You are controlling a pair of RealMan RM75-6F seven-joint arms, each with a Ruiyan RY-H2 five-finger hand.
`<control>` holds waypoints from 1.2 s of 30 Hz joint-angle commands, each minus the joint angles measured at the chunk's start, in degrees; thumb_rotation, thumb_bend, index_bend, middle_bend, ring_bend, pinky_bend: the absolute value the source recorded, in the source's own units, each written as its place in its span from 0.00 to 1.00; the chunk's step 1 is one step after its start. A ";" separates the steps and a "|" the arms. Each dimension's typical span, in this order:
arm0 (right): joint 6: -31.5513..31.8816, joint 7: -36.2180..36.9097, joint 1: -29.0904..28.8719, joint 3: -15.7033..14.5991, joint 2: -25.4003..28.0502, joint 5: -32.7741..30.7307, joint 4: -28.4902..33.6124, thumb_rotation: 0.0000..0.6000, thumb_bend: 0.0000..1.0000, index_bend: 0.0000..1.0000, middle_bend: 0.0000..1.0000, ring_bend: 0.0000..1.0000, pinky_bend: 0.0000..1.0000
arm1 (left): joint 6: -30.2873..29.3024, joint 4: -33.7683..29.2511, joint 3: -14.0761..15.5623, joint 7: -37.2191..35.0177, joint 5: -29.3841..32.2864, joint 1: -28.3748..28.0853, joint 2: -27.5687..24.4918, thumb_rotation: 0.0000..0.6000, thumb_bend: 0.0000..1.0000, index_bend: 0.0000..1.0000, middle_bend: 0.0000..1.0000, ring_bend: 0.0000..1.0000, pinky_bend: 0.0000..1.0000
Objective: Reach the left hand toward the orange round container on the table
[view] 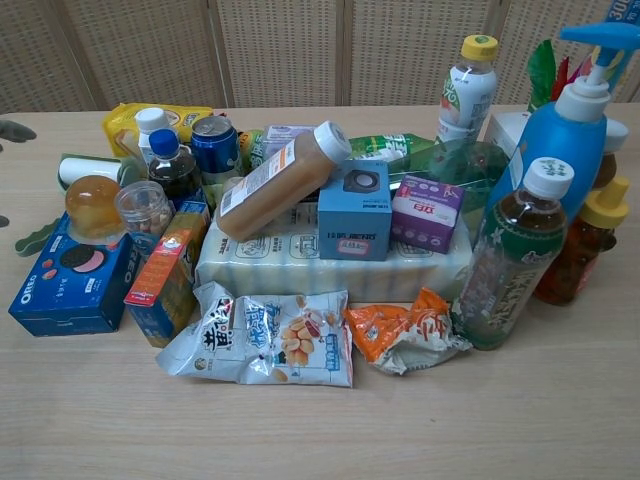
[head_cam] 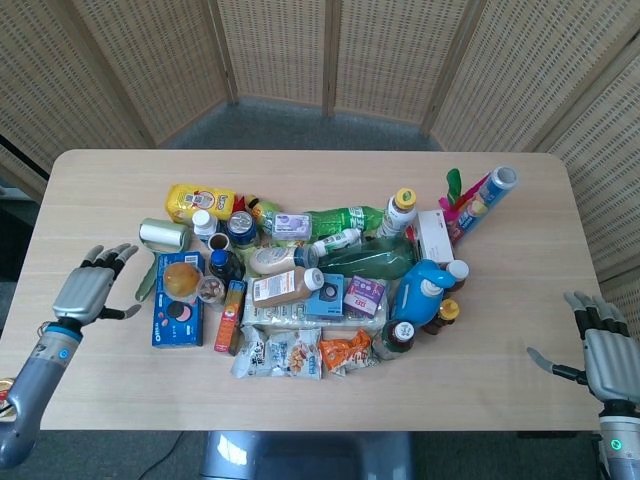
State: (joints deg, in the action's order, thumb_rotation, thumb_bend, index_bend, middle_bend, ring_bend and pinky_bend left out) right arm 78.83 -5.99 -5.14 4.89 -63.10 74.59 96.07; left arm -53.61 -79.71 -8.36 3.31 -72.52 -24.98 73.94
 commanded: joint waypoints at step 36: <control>-0.07 1.29 0.54 0.49 -0.70 -0.46 -0.86 0.46 0.00 0.00 0.00 0.00 0.00 | -2.42 9.96 -0.93 -1.14 2.31 -5.76 11.50 1.00 0.30 0.68 0.65 0.90 0.46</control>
State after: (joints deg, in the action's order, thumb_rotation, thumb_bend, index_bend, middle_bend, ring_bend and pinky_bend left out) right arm 78.79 -4.74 -4.58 5.39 -63.76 74.11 95.25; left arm -54.90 -68.57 -9.04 3.01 -69.75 -31.32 86.51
